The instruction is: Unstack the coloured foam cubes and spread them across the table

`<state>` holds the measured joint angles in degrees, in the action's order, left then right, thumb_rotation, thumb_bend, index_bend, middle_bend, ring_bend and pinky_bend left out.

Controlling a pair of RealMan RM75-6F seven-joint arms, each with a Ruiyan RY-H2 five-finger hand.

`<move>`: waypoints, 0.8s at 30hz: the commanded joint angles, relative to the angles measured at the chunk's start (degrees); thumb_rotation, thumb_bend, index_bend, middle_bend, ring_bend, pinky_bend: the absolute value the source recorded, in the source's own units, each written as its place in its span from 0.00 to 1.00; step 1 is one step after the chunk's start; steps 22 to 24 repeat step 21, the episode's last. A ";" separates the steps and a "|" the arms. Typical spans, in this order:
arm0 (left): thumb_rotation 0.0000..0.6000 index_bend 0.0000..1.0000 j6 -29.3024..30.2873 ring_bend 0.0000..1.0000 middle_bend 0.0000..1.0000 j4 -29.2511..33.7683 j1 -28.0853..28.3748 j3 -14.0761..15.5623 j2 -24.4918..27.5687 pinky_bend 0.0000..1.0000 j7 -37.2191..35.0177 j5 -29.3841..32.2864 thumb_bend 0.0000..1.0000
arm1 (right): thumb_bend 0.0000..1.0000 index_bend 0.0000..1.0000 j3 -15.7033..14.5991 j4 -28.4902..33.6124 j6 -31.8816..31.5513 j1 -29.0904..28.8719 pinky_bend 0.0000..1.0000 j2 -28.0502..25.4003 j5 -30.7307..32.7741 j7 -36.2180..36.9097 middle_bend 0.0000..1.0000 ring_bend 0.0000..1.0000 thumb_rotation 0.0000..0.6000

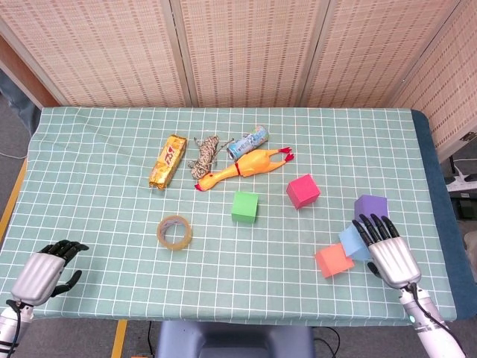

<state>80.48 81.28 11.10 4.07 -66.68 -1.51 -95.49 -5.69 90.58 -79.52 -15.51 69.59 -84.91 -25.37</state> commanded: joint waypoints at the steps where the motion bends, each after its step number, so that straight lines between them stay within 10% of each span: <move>1: 1.00 0.30 0.07 0.26 0.31 0.07 0.00 0.03 -0.02 0.43 0.06 -0.07 0.38 | 0.09 0.02 0.38 1.09 -0.56 1.25 0.11 -0.38 0.90 -0.98 0.03 0.00 1.00; 24: 1.00 0.30 -0.49 0.26 0.31 -0.18 0.26 -0.08 -0.38 0.43 0.54 0.36 0.38 | 0.09 0.00 6.77 -10.62 -17.43 8.28 0.06 5.72 -5.73 17.06 0.00 0.00 1.00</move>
